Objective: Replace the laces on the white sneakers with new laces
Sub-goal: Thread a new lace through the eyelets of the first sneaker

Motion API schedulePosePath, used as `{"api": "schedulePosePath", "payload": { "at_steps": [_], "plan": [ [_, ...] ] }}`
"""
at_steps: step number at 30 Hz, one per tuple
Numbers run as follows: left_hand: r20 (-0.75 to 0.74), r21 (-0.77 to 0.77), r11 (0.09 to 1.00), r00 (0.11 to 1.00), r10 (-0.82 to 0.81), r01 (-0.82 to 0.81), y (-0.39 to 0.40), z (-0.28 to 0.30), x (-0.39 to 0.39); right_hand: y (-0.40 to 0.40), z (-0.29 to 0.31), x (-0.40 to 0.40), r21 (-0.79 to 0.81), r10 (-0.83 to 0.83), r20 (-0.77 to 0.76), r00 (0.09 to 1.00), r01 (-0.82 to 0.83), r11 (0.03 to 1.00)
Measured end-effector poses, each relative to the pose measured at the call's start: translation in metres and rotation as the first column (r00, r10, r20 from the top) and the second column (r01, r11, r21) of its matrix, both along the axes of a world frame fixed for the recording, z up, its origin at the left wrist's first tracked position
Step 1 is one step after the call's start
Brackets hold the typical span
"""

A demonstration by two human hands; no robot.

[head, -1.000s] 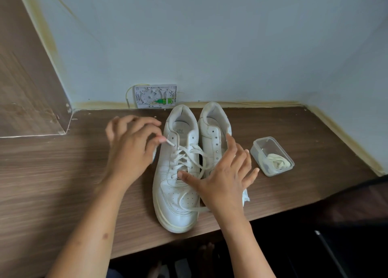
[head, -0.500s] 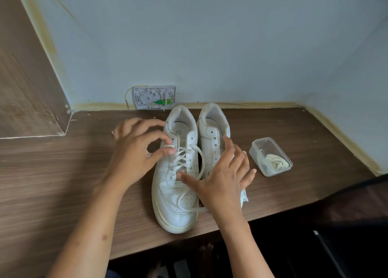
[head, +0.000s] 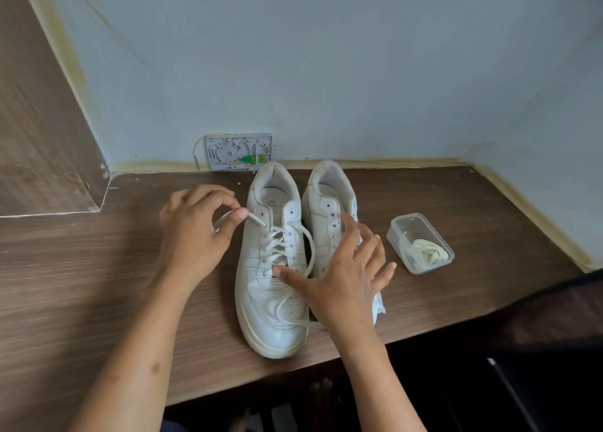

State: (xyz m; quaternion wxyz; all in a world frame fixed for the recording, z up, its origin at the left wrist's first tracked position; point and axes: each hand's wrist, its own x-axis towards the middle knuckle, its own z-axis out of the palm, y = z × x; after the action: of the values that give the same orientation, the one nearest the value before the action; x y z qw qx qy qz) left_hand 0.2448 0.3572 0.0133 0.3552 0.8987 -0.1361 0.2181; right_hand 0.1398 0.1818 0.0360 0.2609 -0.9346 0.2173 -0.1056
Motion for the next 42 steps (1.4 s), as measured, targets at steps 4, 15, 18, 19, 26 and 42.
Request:
{"api": "schedulePosePath", "payload": {
  "at_steps": [4,15,18,19,26,42],
  "plan": [
    [0.021,-0.032,0.999,1.0,-0.006,0.007,0.01,0.001,0.003,-0.004,0.003,-0.004,0.017,0.063,0.05,0.997,-0.064,0.998],
    [0.015,-0.085,0.996,1.0,-0.015,0.016,0.015,0.007,0.0,-0.079,0.025,-0.03,0.223,-0.026,0.214,0.976,-0.023,0.975],
    [0.013,-0.087,0.995,0.999,-0.038,0.039,0.013,0.006,0.0,-0.101,0.03,-0.042,0.234,-0.041,0.069,0.997,0.024,0.972],
    [0.016,-0.085,0.995,0.999,-0.044,0.045,0.012,0.006,-0.001,-0.109,0.031,-0.047,0.24,-0.033,-0.008,0.999,0.034,0.97],
    [0.001,-0.05,0.996,0.997,-0.074,0.074,0.009,0.006,-0.003,-0.124,0.014,-0.051,0.236,-0.097,-0.326,0.94,0.18,0.955],
    [0.084,0.005,0.974,0.971,-0.224,0.225,0.0,0.001,-0.003,-0.097,-0.006,-0.022,0.078,-0.187,-0.319,0.929,0.222,0.972]
  ]
}}
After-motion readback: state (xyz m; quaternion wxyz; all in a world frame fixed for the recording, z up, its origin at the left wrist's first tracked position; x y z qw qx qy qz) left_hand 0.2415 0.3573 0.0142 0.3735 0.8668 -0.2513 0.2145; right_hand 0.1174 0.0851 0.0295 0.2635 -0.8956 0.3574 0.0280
